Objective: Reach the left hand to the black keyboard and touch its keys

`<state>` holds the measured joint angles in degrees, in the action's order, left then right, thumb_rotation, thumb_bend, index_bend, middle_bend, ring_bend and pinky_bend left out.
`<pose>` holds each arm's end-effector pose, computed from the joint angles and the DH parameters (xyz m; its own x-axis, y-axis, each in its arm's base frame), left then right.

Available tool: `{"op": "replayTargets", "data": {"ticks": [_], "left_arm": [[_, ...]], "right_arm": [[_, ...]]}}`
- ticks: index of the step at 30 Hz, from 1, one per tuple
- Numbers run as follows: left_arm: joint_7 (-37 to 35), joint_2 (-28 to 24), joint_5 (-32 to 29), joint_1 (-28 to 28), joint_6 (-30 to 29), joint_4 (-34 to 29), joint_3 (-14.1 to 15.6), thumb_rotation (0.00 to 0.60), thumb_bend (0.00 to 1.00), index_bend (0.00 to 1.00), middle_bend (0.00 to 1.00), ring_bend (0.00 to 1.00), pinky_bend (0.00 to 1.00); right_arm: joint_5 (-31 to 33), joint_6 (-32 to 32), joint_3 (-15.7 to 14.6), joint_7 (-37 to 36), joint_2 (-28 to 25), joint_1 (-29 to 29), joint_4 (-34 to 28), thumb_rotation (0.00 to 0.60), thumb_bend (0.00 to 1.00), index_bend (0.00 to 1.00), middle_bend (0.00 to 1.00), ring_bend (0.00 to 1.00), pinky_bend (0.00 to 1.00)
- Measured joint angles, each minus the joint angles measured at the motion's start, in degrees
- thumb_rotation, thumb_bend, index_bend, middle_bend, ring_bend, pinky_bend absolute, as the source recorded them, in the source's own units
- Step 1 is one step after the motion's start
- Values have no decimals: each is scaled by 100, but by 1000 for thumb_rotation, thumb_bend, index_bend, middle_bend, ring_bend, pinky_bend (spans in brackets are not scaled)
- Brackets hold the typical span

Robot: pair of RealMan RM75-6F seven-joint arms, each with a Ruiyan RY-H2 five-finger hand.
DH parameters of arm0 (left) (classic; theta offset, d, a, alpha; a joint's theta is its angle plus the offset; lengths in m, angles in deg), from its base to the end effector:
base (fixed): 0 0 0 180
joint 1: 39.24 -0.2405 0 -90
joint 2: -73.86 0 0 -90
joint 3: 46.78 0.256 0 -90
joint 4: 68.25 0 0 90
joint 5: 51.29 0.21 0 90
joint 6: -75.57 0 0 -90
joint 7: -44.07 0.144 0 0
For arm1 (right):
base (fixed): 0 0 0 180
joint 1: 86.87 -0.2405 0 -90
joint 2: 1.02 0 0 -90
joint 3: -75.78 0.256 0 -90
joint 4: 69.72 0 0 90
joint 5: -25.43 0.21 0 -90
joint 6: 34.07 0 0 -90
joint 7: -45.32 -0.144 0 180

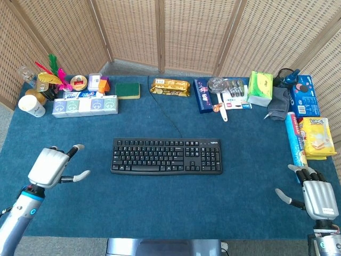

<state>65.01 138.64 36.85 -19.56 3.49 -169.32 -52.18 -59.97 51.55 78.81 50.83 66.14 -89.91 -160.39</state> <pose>-0.2212 0.2489 0.1167 0.6022 0.0067 0.7983 0.7527 -0.3380 -0.5650 -0.3183 -0.1717 0.1468 0.4597 -0.0065 0.8881 -0.8876 0.0298 0.4596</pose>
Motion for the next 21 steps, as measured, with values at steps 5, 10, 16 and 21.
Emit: {"op": "replayTargets", "data": {"ticks": [5, 10, 16, 21], "left_arm": [[4, 147, -185, 423, 616, 129, -120, 0, 125, 382, 1000, 1000, 841], [221, 441, -631, 938, 1325, 304, -258, 0, 126, 382, 1000, 1000, 842], [601, 901, -1351, 1415, 1835, 650, -408, 0, 125, 381, 1000, 1000, 842], [867, 1140, -1831, 1661, 2026, 929, -456, 0, 126, 382, 1000, 1000, 842]], "right_arm": [[-3, 12, -3, 25, 7, 12, -4, 0, 187, 211, 280, 230, 219], [42, -4, -1, 45, 12, 24, 13, 0, 187, 211, 281, 230, 218], [94, 37, 19, 52, -24, 67, 24, 0, 186, 211, 280, 230, 218], [122, 20, 27, 40, -22, 73, 52, 0, 187, 211, 281, 230, 218]]}}
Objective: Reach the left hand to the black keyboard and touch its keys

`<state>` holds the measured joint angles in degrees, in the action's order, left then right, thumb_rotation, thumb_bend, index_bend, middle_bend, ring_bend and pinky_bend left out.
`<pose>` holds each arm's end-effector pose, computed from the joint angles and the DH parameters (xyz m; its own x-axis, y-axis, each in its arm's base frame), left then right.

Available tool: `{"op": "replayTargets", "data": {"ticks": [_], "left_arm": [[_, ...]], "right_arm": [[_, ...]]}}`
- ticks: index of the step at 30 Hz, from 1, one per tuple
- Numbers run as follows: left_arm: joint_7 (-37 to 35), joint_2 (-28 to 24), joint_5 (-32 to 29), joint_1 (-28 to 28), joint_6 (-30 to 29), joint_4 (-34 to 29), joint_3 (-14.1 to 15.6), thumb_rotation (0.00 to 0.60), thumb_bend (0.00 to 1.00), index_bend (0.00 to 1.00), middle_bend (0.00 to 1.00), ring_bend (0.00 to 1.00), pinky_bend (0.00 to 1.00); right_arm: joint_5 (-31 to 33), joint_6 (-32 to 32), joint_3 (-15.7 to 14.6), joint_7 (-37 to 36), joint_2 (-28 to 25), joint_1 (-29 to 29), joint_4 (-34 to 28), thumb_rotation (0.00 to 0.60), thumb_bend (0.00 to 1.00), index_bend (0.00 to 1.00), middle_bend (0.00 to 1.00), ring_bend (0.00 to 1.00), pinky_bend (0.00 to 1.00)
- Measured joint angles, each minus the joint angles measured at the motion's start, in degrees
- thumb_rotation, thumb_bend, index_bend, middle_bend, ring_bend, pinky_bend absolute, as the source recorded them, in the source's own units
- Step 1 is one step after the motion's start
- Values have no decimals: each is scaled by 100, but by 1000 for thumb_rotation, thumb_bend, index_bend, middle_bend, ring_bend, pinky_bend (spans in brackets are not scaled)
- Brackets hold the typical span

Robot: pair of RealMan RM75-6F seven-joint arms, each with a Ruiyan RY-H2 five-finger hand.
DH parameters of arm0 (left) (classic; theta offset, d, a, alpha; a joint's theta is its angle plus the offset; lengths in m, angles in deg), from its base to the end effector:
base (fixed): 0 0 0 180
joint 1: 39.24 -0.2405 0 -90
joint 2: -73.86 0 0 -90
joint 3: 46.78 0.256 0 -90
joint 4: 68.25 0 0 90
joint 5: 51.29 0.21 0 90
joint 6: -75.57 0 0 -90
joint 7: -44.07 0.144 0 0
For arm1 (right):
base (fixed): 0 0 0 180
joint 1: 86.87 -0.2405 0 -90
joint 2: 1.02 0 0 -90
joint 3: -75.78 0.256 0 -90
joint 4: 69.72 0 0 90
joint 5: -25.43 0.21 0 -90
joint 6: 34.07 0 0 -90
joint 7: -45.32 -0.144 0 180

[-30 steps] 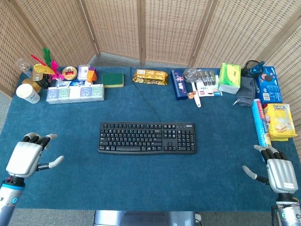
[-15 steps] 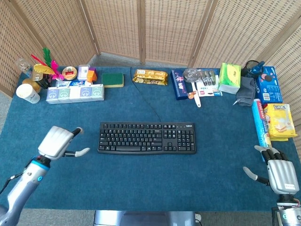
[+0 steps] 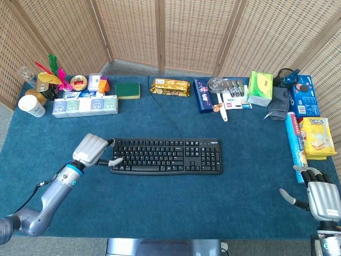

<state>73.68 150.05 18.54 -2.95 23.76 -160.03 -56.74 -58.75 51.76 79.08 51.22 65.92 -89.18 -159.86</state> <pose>-0.1843 0.3296 0.0395 0.6774 0.1789 0.7135 0.7070 -0.4261 -0.5644 -0.3249 -0.1686 0.1513 0.4756 -0.0060 0.8796 -0.8777 0.0637 0.4750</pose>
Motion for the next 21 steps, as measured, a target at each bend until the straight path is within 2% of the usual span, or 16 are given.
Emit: {"op": "replayTargets", "data": {"ticks": [6, 21], "left_arm": [[93, 237, -335, 216, 124, 345, 6, 0, 126, 382, 1000, 1000, 842], [86, 800, -601, 641, 327, 1020, 94, 0, 126, 382, 1000, 1000, 842]], "right_arm": [[46, -57, 9, 13, 14, -13, 18, 0, 186, 211, 281, 230, 218], [156, -72, 21, 31, 35, 32, 30, 0, 187, 211, 281, 230, 218]]}}
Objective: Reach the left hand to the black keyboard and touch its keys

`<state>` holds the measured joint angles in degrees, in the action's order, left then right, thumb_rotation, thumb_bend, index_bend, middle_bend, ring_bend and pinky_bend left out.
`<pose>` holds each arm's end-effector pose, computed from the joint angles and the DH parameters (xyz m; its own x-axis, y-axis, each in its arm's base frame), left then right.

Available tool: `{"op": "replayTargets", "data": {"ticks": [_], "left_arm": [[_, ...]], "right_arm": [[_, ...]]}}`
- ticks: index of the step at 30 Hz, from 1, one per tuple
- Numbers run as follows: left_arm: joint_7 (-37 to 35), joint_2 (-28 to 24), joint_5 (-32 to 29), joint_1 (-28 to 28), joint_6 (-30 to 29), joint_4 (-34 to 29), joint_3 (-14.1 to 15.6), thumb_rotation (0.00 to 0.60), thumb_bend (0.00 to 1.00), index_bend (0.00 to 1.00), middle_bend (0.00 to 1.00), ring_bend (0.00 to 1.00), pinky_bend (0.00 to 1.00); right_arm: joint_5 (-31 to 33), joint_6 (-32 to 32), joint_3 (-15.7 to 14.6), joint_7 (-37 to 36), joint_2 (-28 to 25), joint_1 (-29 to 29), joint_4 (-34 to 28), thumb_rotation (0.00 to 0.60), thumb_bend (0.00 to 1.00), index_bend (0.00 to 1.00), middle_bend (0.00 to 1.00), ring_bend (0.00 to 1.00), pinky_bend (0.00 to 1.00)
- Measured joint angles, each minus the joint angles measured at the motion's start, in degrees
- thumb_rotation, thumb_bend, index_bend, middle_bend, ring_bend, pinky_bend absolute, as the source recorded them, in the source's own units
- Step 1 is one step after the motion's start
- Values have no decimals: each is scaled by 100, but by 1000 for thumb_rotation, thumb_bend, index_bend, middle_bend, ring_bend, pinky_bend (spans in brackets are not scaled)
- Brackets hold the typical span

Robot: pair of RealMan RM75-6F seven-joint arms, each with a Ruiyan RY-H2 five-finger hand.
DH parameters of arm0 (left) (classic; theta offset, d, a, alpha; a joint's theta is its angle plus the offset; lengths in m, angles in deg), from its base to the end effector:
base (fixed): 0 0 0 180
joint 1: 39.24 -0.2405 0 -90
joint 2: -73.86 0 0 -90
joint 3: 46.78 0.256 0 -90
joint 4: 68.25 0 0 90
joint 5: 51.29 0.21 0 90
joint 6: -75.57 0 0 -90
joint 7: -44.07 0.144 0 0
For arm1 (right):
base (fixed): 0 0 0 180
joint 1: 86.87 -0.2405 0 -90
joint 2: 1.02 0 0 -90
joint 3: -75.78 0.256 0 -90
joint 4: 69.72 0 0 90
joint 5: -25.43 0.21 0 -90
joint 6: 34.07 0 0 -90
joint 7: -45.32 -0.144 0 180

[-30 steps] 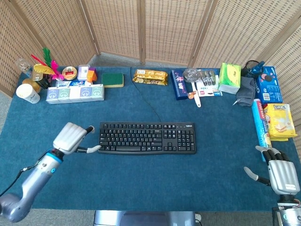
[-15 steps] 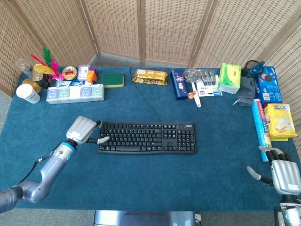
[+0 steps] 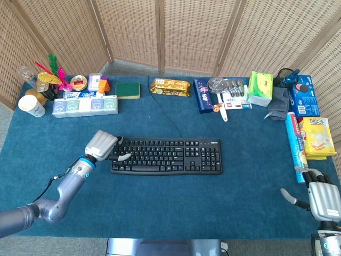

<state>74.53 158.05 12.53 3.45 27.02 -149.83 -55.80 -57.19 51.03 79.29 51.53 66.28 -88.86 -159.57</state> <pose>-0.1787 0.3579 0.0009 0.6974 0.2152 0.6836 0.6967 -0.4273 -0.5762 -0.3303 -0.1672 0.1500 0.4760 -0.0208 0.8792 -0.8745 0.0948 0.4757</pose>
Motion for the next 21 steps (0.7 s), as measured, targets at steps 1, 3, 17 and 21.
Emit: {"op": "replayTargets", "data": {"ticks": [1, 3, 17, 21], "left_arm": [[-6, 39, -30, 35, 23, 51, 5, 0, 126, 382, 1000, 1000, 842], [-9, 96, -64, 83, 46, 125, 14, 0, 126, 381, 1000, 1000, 842], [-33, 298, -196, 315, 99, 318, 107, 0, 126, 382, 1000, 1000, 842], [-36, 315, -259, 349, 115, 371, 142, 0, 125, 382, 1000, 1000, 842]], "right_arm": [[3, 3, 2, 5, 0, 3, -2, 0, 186, 211, 281, 230, 218], [10, 6, 2, 6, -8, 11, -9, 0, 187, 211, 281, 230, 217], [48, -28, 3, -15, -15, 28, -8, 0, 187, 211, 280, 230, 218], [41, -16, -3, -32, -23, 41, -10, 0, 187, 211, 280, 230, 218]]}}
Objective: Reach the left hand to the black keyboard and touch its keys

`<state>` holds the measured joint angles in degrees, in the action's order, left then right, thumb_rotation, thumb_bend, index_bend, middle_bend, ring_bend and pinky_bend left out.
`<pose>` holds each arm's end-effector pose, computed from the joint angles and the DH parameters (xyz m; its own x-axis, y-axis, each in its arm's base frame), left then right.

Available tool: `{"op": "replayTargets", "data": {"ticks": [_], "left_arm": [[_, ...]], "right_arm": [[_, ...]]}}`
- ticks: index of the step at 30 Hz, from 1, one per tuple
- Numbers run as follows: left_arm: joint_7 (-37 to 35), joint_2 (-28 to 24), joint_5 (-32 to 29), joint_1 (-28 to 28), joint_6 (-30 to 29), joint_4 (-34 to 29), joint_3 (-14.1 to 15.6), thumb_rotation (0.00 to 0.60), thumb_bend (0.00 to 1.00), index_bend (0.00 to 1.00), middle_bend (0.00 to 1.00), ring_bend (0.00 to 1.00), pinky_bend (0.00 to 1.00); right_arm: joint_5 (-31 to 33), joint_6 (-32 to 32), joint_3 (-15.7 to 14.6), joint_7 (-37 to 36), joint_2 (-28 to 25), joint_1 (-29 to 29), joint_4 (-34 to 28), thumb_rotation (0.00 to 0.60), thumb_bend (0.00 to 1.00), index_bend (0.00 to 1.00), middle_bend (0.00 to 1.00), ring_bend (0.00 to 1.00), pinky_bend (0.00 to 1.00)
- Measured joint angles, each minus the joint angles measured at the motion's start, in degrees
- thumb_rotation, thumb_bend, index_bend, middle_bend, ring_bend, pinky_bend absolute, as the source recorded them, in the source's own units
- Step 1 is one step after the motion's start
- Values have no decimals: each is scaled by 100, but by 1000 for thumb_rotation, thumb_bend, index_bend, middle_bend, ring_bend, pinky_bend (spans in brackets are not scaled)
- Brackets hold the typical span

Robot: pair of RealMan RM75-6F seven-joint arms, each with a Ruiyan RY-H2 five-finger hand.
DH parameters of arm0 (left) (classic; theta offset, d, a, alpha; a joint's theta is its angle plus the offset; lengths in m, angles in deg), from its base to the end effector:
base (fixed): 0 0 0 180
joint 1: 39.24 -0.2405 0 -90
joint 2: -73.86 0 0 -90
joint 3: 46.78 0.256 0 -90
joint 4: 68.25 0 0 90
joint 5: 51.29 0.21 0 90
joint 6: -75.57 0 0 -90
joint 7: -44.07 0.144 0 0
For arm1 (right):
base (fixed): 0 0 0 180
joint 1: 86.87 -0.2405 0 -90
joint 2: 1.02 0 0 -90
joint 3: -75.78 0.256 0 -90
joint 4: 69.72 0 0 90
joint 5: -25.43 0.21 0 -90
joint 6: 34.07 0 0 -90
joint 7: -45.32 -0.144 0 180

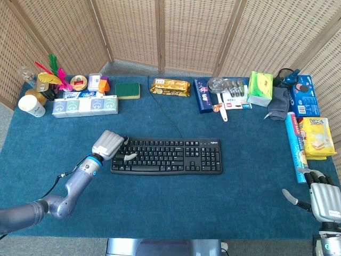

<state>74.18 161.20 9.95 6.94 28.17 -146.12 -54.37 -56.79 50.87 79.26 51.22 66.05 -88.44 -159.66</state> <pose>-0.1710 0.3665 -0.0171 0.7050 0.2334 0.6697 0.6901 -0.4436 -0.5718 -0.3327 -0.1646 0.1511 0.4724 -0.0276 0.8809 -0.8747 0.1078 0.4725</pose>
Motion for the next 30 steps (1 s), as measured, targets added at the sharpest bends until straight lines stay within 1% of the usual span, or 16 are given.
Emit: {"op": "replayTargets", "data": {"ticks": [6, 10, 15, 17, 20, 21, 22, 23, 24, 27, 30], "left_arm": [[-81, 41, -17, 36, -1, 80, 23, 0, 126, 382, 1000, 1000, 842], [-210, -13, 105, 17, -164, -1, -11, 0, 126, 382, 1000, 1000, 842], [-353, -318, 372, -93, -535, -403, -40, 0, 127, 382, 1000, 1000, 842], [-391, -455, 463, -167, -711, -600, -38, 0, 126, 382, 1000, 981, 837], [-439, -720, 625, -383, -1090, -979, 10, 0, 126, 382, 996, 858, 786], [-447, -850, 698, -507, -1278, -1169, 54, 0, 126, 382, 974, 803, 753], [-450, -986, 775, -652, -1482, -1358, 113, 0, 126, 382, 930, 750, 716], [-449, -1054, 815, -731, -1589, -1449, 149, 0, 126, 382, 893, 717, 692], [-447, -1188, 896, -900, -1807, -1623, 227, 0, 125, 382, 832, 673, 659], [-464, -1487, 1122, -1357, -2368, -1981, 453, 0, 126, 382, 709, 575, 587], [-564, -1721, 1384, -1825, -2904, -2200, 689, 0, 126, 382, 635, 517, 519]], "right_arm": [[-7, 15, -6, -6, -16, 18, -14, 0, 187, 211, 281, 230, 218], [-17, 34, -7, -14, -25, 30, -23, 0, 186, 211, 281, 230, 218], [-30, 38, -3, -39, -33, 32, -17, 0, 187, 211, 281, 230, 218], [-36, 33, 3, -45, -28, 22, -7, 0, 186, 211, 281, 230, 218], [-48, -7, 13, -62, -20, -9, 7, 0, 187, 211, 280, 230, 216], [-53, -32, 15, -65, -13, -28, 17, 0, 187, 211, 280, 230, 215], [-60, -52, 17, -66, -6, -45, 27, 0, 186, 211, 281, 230, 214], [-68, -71, 21, -66, 4, -65, 37, 0, 187, 211, 280, 230, 212], [-80, -99, 27, -64, 19, -94, 49, 0, 187, 211, 280, 230, 210], [-111, -174, 46, -50, 52, -173, 66, 0, 187, 211, 280, 230, 206], [-163, -216, 55, -26, 88, -237, 82, 0, 187, 211, 280, 230, 202]]}}
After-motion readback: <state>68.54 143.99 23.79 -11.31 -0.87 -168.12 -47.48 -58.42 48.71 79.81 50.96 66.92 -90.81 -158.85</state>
